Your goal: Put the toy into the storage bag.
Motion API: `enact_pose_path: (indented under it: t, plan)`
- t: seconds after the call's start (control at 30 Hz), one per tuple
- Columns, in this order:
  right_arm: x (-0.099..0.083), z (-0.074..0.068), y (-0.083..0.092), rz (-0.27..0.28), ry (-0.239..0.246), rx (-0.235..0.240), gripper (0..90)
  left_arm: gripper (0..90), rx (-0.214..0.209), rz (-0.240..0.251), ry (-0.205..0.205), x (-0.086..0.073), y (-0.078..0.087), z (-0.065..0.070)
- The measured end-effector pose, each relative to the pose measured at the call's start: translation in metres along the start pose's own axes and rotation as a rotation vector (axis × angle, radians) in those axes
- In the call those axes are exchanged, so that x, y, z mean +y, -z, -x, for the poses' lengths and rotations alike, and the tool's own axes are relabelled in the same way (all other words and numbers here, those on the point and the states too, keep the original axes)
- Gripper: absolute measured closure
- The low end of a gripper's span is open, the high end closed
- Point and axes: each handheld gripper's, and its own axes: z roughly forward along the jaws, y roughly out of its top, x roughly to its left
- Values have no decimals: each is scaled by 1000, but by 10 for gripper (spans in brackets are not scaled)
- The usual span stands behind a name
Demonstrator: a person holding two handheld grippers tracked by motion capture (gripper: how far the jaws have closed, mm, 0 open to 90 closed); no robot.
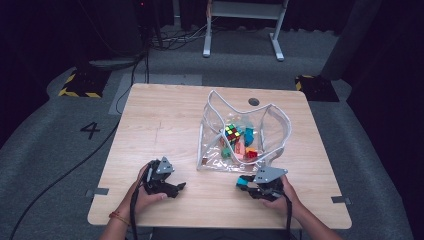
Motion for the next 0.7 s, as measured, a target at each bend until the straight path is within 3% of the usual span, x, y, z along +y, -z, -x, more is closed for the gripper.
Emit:
enact_pose_path:
  t: [0.27,0.7]
  plan:
    - [-16,18,27,24,-38,-48,679,128,0,0,0,0,0,0]
    - [-41,38,66,-5,-88,-125,679,128,0,0,0,0,0,0]
